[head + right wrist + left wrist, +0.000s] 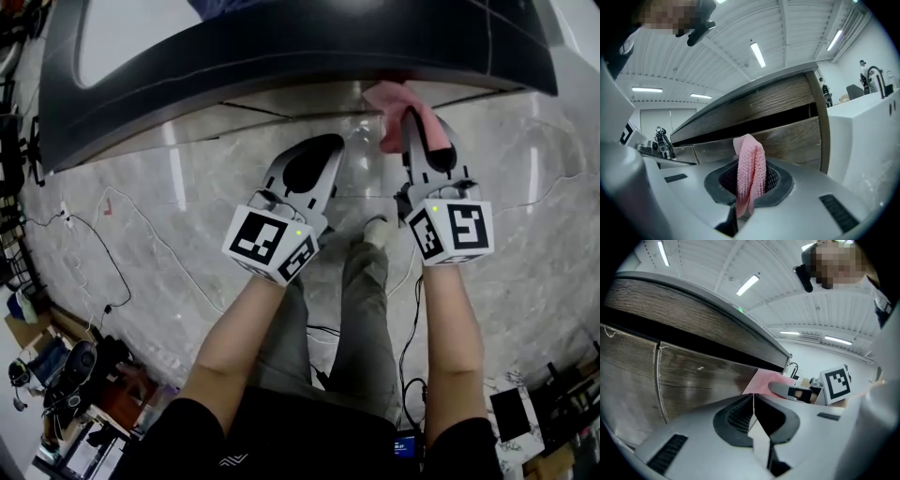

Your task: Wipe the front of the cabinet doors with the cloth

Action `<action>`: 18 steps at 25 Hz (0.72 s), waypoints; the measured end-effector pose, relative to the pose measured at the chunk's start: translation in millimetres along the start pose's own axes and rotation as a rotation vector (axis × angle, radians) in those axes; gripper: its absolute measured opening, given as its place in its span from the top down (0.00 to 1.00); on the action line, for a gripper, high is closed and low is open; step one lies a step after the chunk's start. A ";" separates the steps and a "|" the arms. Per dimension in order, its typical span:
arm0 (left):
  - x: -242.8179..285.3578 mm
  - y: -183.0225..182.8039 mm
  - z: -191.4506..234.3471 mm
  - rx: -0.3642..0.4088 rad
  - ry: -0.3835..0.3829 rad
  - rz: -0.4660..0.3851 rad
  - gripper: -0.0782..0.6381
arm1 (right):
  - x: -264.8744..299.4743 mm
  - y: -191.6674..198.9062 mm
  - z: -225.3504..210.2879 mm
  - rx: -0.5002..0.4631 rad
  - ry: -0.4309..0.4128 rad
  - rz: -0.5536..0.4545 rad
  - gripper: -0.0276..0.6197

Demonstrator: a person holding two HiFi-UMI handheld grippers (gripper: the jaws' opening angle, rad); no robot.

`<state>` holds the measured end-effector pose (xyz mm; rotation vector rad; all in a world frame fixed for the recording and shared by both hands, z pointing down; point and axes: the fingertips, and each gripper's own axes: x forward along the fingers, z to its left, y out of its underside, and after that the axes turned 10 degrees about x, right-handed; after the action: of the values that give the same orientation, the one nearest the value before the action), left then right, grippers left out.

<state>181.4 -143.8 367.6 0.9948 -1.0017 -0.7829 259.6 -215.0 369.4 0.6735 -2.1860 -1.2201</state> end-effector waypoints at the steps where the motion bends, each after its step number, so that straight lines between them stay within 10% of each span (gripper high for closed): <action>1: 4.5 0.0 -6.6 0.003 0.008 0.000 0.87 | -4.2 -2.4 -7.3 0.004 0.008 -0.005 0.89; 18: 43.8 6.8 -61.4 -0.009 0.038 0.007 0.87 | -50.4 -18.5 -84.5 0.037 0.118 -0.023 0.89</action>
<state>254.6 -161.5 375.1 0.9946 -0.9670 -0.7596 355.6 -241.4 379.9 0.7675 -2.1138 -1.1245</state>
